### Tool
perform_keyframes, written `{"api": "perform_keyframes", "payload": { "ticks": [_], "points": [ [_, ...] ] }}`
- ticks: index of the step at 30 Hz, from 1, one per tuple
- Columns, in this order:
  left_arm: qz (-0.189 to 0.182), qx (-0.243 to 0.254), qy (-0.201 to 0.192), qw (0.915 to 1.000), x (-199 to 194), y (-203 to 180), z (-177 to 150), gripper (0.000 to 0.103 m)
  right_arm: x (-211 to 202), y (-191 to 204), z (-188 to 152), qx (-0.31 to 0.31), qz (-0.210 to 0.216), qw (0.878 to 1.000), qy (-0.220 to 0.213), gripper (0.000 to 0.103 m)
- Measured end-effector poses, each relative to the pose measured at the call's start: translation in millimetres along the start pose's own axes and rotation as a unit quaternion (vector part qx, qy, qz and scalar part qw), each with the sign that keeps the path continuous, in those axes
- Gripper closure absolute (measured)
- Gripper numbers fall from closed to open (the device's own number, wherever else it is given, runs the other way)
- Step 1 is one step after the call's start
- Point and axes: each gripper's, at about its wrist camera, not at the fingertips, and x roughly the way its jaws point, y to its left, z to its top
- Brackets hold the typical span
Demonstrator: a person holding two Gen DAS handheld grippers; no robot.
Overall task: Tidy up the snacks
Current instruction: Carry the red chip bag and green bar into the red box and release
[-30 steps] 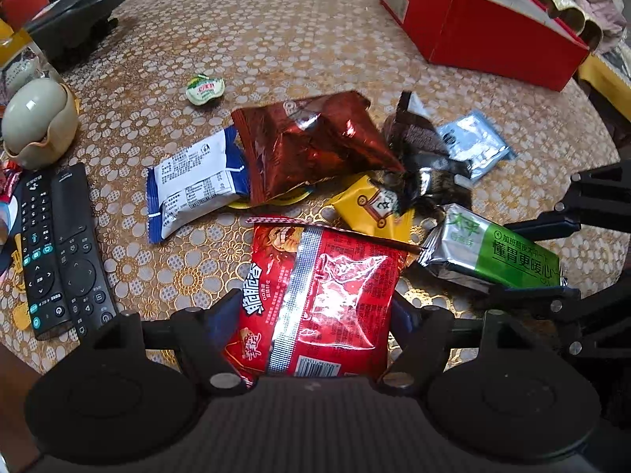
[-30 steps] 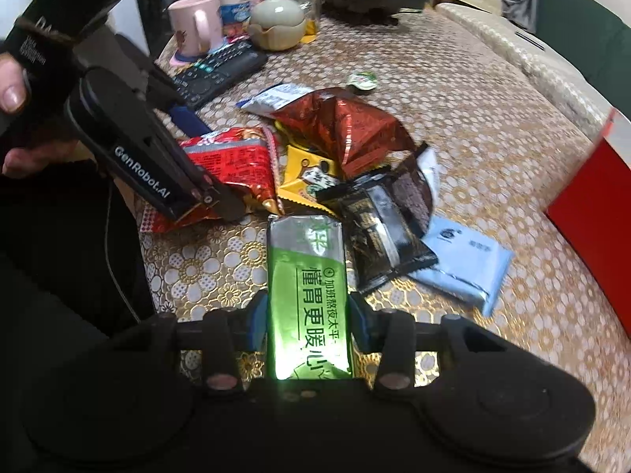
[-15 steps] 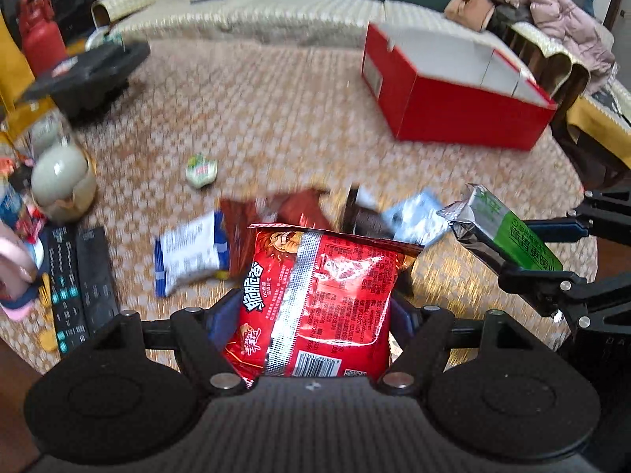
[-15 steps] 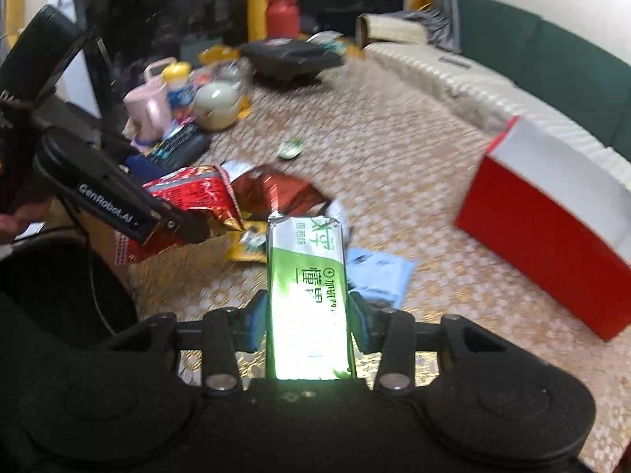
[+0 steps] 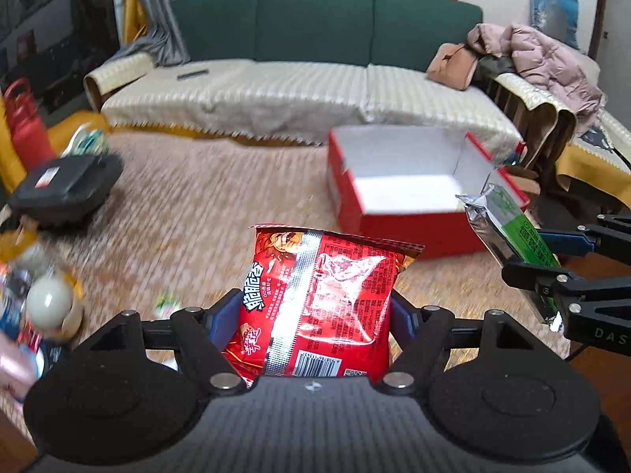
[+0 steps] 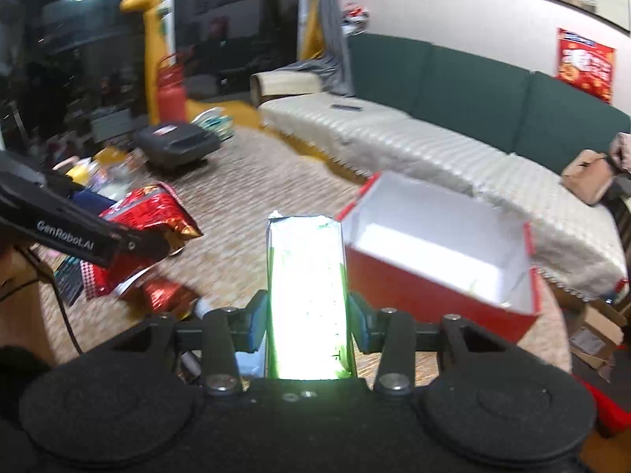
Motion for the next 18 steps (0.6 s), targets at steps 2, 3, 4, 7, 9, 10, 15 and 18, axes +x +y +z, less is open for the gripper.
{"api": "perform_keyframes", "payload": {
  "ticks": [2, 3, 4, 7, 9, 10, 15, 18],
  "points": [
    [-0.002, 0.008, -0.005, 1.0000, 6, -11, 14, 0.028, 1, -13, 7, 0.008, -0.012, 1.000, -0.003, 0.061],
    [-0.004, 0.011, -0.006, 0.9999, 10, -16, 22, 0.028, 3, -20, 11, 0.011, -0.018, 1.000, -0.003, 0.061],
    [-0.005, 0.012, -0.007, 0.9999, 14, -20, 28, 0.028, 6, -26, 14, 0.013, -0.025, 1.000, -0.003, 0.061],
    [-0.013, 0.017, -0.007, 0.9997, 30, -34, 50, 0.028, 14, -47, 21, 0.025, -0.043, 0.999, -0.003, 0.061],
    [-0.018, 0.020, -0.005, 0.9996, 41, -42, 62, 0.028, 23, -61, 26, 0.034, -0.056, 0.998, -0.001, 0.061],
    [-0.021, 0.022, -0.005, 0.9995, 47, -46, 67, 0.028, 28, -68, 27, 0.038, -0.064, 0.997, 0.001, 0.061],
    [-0.025, 0.028, 0.007, 0.9993, 84, -63, 93, 0.028, 53, -104, 34, 0.056, -0.091, 0.994, 0.016, 0.061],
    [-0.025, 0.034, 0.016, 0.9990, 107, -71, 104, 0.028, 67, -120, 35, 0.067, -0.104, 0.992, 0.027, 0.061]
  ]
}}
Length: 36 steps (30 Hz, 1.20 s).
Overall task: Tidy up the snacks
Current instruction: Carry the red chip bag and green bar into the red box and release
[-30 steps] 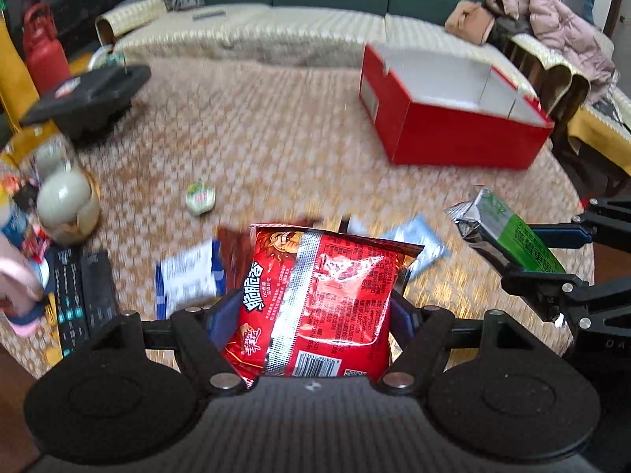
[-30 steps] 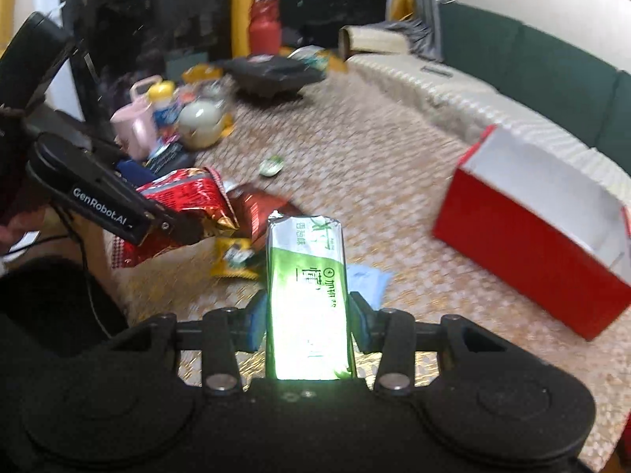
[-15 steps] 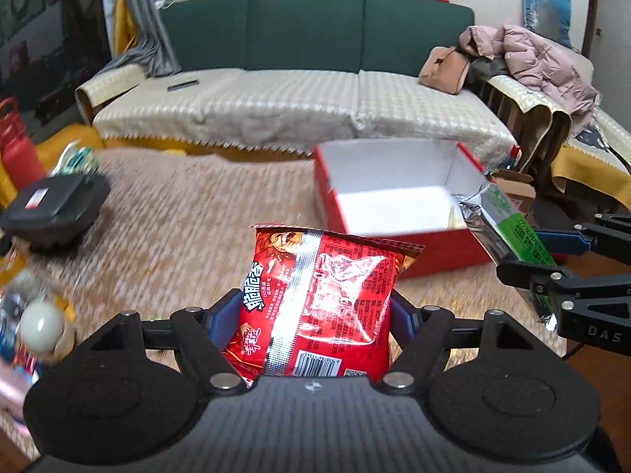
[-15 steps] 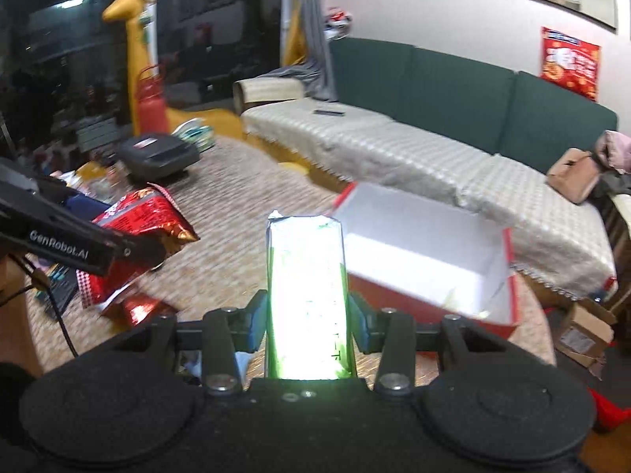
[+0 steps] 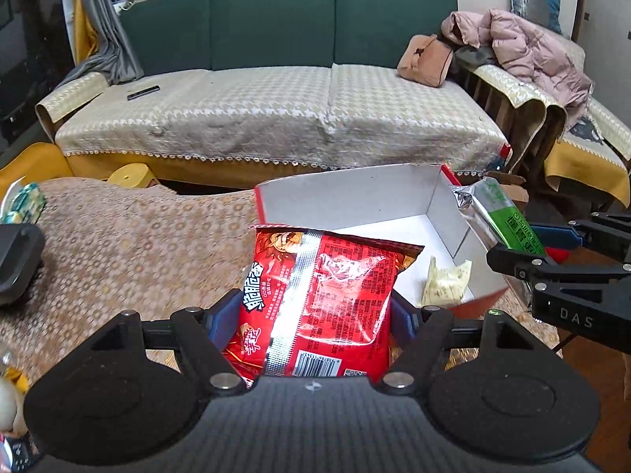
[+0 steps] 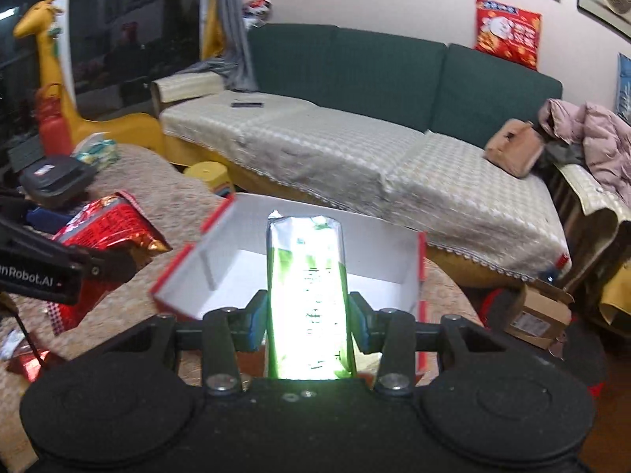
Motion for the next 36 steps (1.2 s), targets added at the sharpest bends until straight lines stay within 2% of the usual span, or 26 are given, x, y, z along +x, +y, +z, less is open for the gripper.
{"api": "perform_keyframes", "payload": {
  "ticks": [11, 20, 27, 36],
  "points": [
    [0.004, 0.022, 0.035, 0.9991, 75, -20, 26, 0.028, 74, -25, 15, 0.017, -0.019, 0.998, 0.049, 0.061],
    [0.022, 0.046, 0.076, 0.9958, 124, -26, 23, 0.028, 122, -18, 3, 0.004, -0.025, 0.994, 0.104, 0.061],
    [0.023, 0.053, 0.095, 0.9938, 140, -29, 17, 0.028, 132, -16, -5, 0.002, -0.025, 0.992, 0.124, 0.061],
    [0.014, 0.050, 0.095, 0.9941, 135, -34, 13, 0.028, 130, -21, -12, 0.014, -0.027, 0.991, 0.128, 0.061]
  ]
}}
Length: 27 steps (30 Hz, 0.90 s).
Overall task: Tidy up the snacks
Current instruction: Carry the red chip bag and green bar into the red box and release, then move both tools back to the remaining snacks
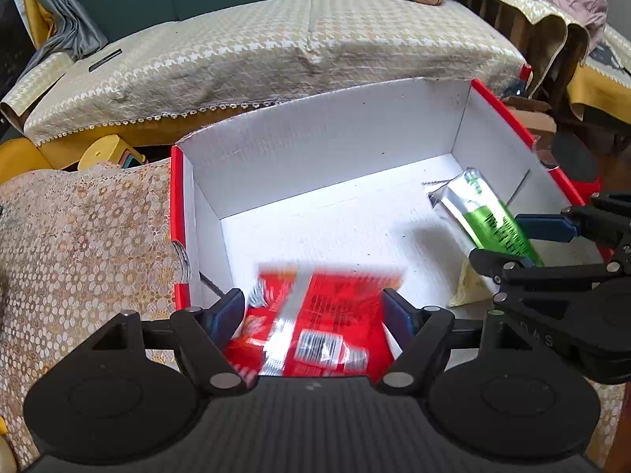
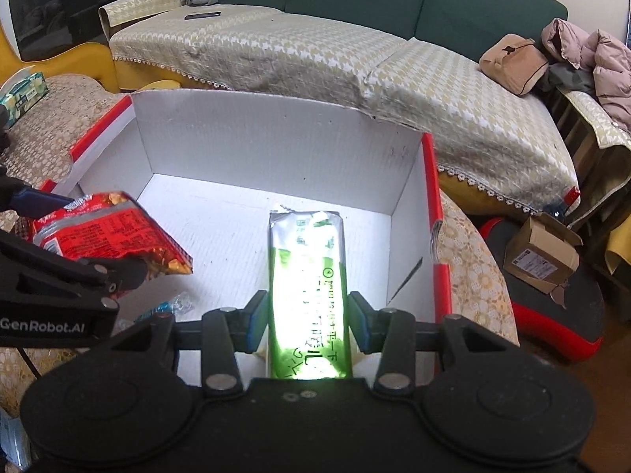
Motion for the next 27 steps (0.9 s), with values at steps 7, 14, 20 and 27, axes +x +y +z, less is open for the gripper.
{"api": "perform_keyframes", "payload": {
  "ticks": [7, 14, 20, 27],
  "points": [
    [-0.003, -0.005, -0.017, 0.9998, -24, -1, -2, 0.027, -24, -5, -3, 0.014, 0.014, 1.000, -0.019, 0.050],
    [-0.007, -0.017, -0.038, 0.9991, -58, 5, -12, 0.023, -61, -1, -7, 0.013, 0.027, 0.999, -0.043, 0.041],
    [-0.012, -0.024, -0.056, 0.9981, -90, 14, -26, 0.023, -96, 5, -16, 0.020, 0.040, 0.997, -0.067, 0.028],
    [-0.016, -0.032, -0.076, 0.9964, -131, 24, -51, 0.022, -133, 16, -29, 0.021, 0.062, 0.994, -0.091, 0.019]
  ]
}}
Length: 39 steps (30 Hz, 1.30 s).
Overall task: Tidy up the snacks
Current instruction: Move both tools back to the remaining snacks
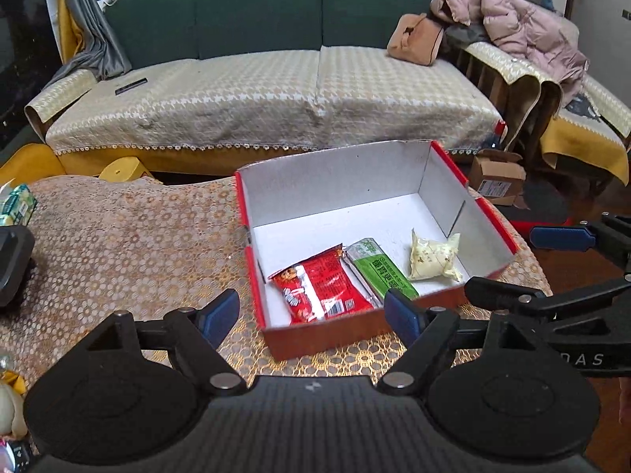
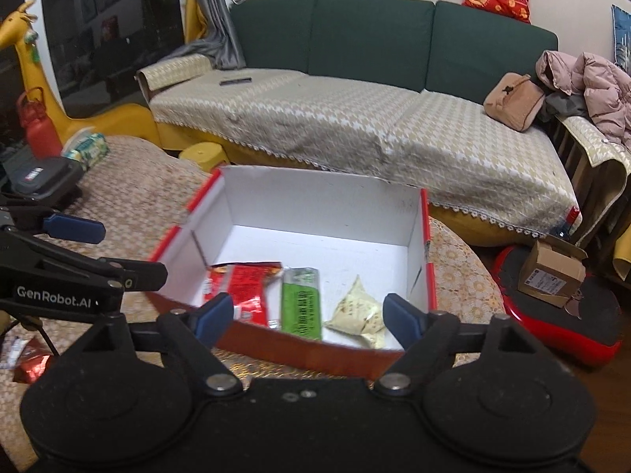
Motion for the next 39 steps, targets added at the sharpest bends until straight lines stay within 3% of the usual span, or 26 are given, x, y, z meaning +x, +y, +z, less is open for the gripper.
{"api": "perform_keyframes", "payload": {
  "ticks": [12, 21, 30, 39],
  "points": [
    [-0.004, -0.018, -0.030, 0.9994, -65, 17, -44, 0.015, -47, 41, -27, -0.010, 0.056, 0.998, -0.029, 0.001],
    [0.008, -0.028, -0.059, 0.9978, -102, 39, -89, 0.013, -63, 69, -47, -0.006, 0.105, 0.994, -0.038, 0.000],
    [0.031, -0.066, -0.042, 0.9965, -103, 85, -143, 0.013, -50, 102, -73, -0.019, 0.120, 0.992, -0.012, 0.000],
    [0.063, -0.095, 0.000, 0.9934, -81, 125, -186, 0.013, -29, 144, -100, -0.090, 0.140, 0.986, 0.021, 0.000]
  ]
}}
